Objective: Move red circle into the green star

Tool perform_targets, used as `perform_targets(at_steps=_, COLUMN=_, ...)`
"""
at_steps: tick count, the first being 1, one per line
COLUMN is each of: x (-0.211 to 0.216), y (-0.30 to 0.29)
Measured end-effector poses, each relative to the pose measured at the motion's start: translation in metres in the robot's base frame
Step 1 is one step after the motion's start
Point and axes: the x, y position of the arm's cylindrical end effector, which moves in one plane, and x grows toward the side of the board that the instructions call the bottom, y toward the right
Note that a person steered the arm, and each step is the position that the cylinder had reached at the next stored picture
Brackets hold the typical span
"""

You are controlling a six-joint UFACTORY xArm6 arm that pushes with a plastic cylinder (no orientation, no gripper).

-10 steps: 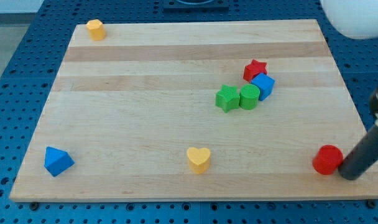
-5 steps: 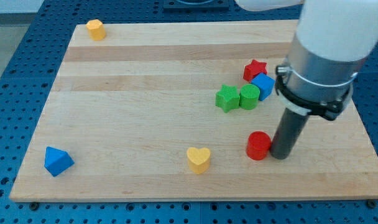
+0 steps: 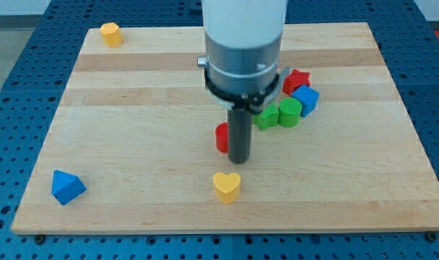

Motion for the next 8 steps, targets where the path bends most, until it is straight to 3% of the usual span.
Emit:
perform_targets(at_steps=1, x=-0.029, y=-0.011)
perform_targets(at_steps=3, x=0.002, y=-0.069)
perform_targets(at_steps=5, x=-0.062, y=-0.072)
perform_targets(at_steps=8, x=-0.071, y=-0.037)
